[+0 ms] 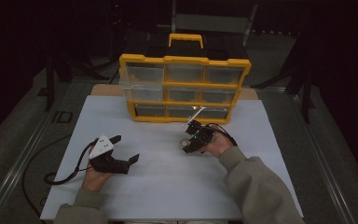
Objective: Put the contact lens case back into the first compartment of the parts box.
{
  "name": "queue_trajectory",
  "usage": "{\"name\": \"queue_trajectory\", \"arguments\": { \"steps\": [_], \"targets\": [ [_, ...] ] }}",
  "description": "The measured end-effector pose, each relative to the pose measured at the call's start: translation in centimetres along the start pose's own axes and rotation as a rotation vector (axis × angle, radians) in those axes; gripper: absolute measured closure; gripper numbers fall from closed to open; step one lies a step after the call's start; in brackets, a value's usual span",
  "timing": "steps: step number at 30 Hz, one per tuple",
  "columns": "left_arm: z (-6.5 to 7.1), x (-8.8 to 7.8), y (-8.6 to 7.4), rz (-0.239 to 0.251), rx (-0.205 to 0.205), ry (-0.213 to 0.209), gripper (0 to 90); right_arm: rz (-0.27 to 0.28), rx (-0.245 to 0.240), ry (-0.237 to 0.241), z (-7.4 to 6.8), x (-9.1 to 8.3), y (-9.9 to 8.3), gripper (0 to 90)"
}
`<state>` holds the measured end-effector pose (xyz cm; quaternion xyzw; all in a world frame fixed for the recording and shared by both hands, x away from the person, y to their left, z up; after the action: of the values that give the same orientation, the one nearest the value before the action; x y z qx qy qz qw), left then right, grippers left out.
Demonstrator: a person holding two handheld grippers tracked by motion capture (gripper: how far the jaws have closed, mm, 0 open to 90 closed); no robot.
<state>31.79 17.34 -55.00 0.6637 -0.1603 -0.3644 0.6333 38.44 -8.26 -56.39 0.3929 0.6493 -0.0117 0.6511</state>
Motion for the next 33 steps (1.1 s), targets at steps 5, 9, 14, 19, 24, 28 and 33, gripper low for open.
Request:
{"name": "queue_trajectory", "arguments": {
  "steps": [5, 9, 14, 19, 24, 28, 33],
  "targets": [
    [0.0, 0.0, 0.0, -0.001, 0.001, 0.000, 0.3, 0.004, 0.009, 0.001, 0.0, -0.4, 0.1, 49.1],
    [0.0, 0.0, 0.0, -0.001, 0.000, 0.000, 0.3, 0.013, 0.006, 0.001, 0.0, -0.6, 0.1, 49.1],
    [0.0, 0.0, 0.0, -0.001, 0.001, 0.000, 0.3, 0.016, 0.002, 0.005, 0.0, -0.7, 0.2, 49.1],
    [0.0, 0.0, 0.0, -0.001, 0.001, -0.001, 0.3, 0.014, 0.011, 0.002, 0.0, -0.8, 0.3, 49.0],
    [0.0, 0.0, 0.0, -0.001, 0.001, -0.001, 0.4, 0.018, 0.004, 0.004, -0.1, -1.1, 0.7, 49.1],
    [0.0, 0.0, 0.0, -0.001, 0.000, -0.002, 0.3, 0.020, 0.000, 0.002, -0.2, -1.2, 0.9, 49.1],
    [0.1, 0.0, 0.0, 0.000, 0.000, -0.003, 0.3, 0.024, -0.005, 0.006, -0.3, -1.3, 1.2, 49.1]
  ]
}}
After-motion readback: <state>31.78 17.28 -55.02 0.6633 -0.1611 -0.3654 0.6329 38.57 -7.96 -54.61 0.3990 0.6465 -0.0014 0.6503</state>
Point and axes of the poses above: each handheld gripper's, and its own axes: x roughly forward along the jaws, y roughly out of its top, z roughly to its right, the point moved 7 cm from there along x, roughly forward along the jaws, and after that the axes turned 9 degrees about z, right-handed, at the moved point
